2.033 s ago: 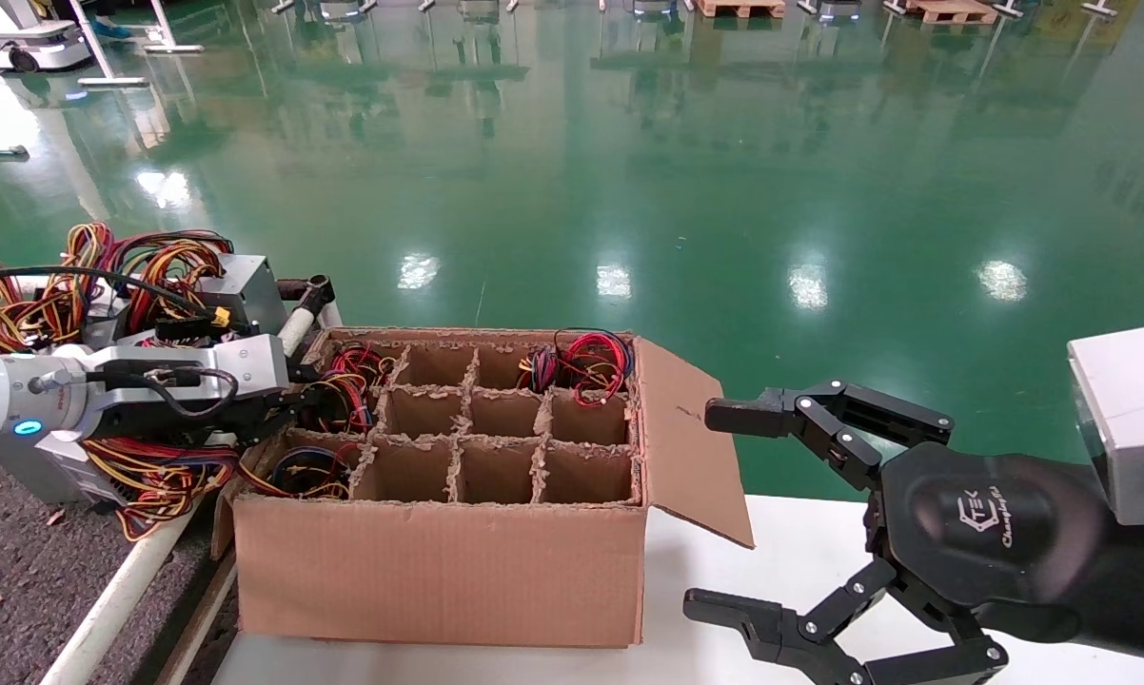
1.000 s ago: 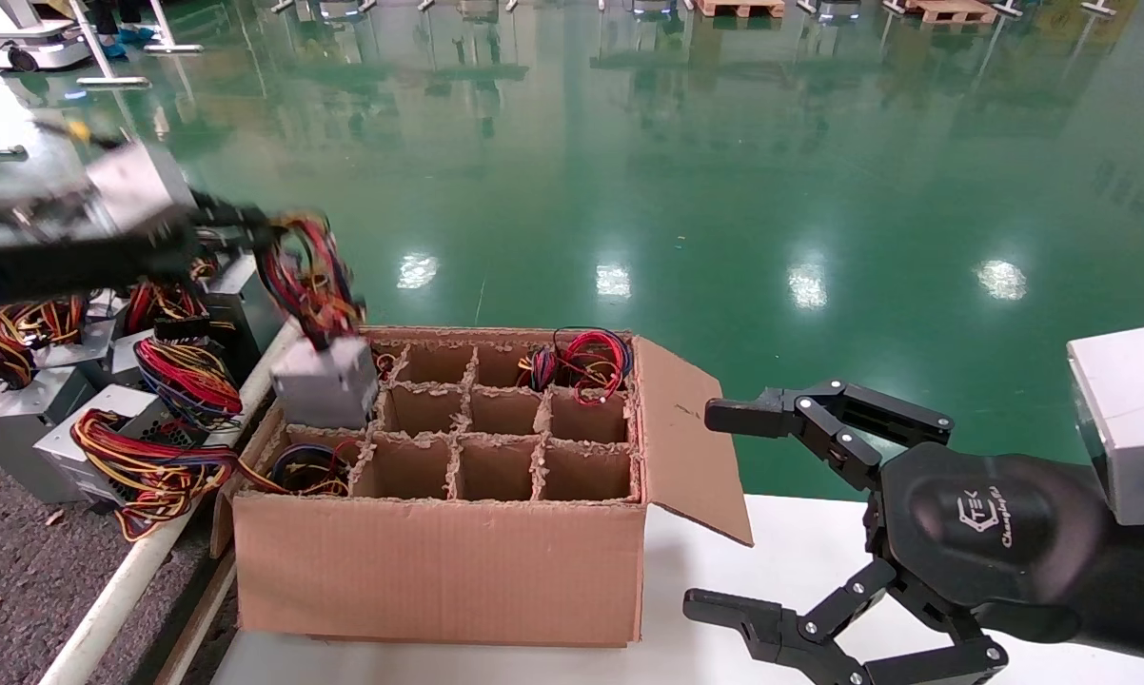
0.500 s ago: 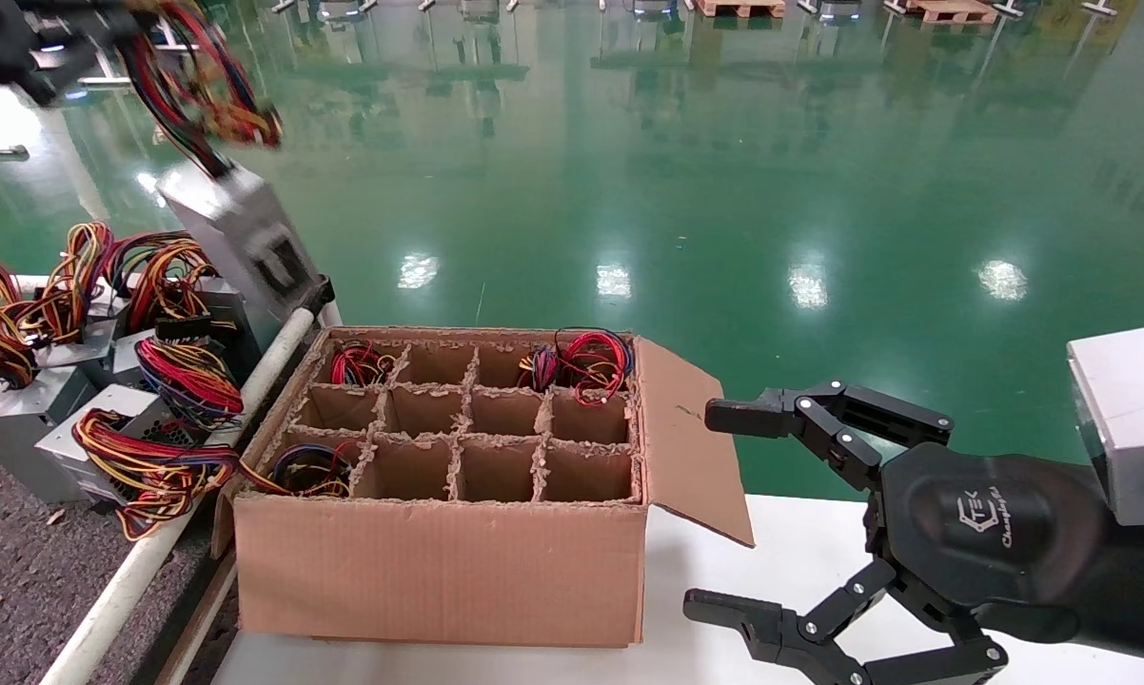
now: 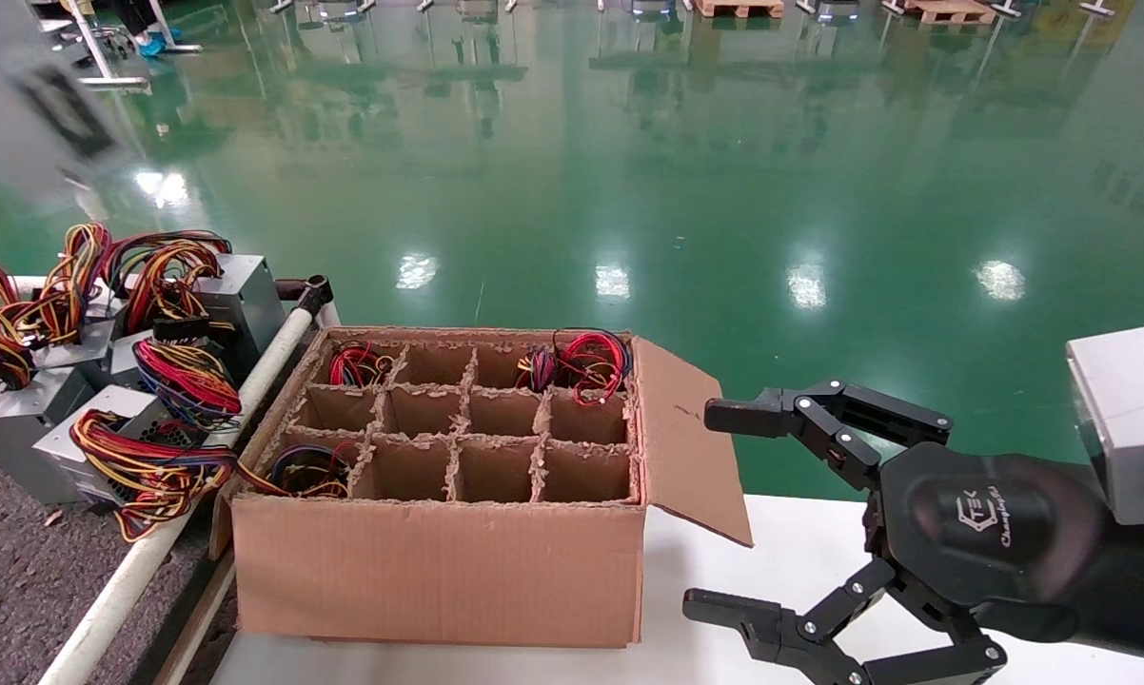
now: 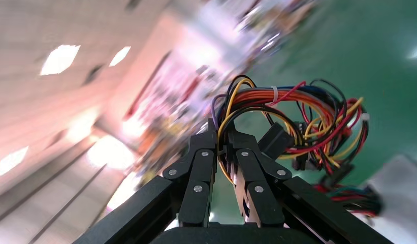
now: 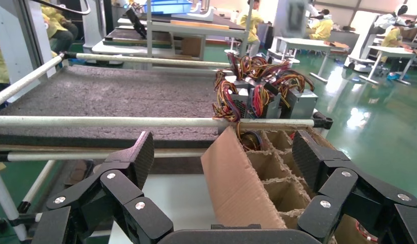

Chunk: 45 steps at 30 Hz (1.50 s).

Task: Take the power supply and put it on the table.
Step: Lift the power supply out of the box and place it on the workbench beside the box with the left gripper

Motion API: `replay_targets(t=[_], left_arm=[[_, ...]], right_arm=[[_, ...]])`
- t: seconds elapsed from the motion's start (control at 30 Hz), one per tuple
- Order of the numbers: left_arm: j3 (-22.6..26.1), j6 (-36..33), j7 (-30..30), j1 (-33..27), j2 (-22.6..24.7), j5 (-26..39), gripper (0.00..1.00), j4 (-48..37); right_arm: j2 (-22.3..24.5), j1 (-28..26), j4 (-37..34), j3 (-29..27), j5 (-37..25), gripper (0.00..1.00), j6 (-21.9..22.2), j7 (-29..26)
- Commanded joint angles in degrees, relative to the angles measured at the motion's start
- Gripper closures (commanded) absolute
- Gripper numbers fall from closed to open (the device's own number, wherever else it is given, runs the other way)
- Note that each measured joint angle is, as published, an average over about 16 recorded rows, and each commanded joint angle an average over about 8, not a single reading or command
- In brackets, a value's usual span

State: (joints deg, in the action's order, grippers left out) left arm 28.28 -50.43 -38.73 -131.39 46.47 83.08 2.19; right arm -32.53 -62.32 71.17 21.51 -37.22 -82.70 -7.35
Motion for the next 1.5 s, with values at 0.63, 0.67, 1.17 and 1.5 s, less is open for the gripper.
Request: replay_targets(t=[0.63, 0.67, 1.17, 1.5], left_arm=[[3.6, 17.0, -5.8, -0.3, -4.2, 5.5, 1.0, -1.9], [3.6, 17.4, -6.0, -0.2, -4.4, 5.6, 1.0, -1.9], [3.8, 11.6, -6.2, 0.5, -7.8, 5.8, 1.0, -2.6], [4.3, 11.2, -6.3, 0.5, -9.0, 6.5, 1.0, -2.7]], right_arm=[[0.0, 0.0, 0.0, 0.0, 0.0, 0.0, 0.0, 0.0], [0.0, 0.0, 0.0, 0.0, 0.0, 0.0, 0.0, 0.0], [0.0, 0.0, 0.0, 0.0, 0.0, 0.0, 0.0, 0.0], [0.0, 0.0, 0.0, 0.0, 0.0, 0.0, 0.0, 0.0]])
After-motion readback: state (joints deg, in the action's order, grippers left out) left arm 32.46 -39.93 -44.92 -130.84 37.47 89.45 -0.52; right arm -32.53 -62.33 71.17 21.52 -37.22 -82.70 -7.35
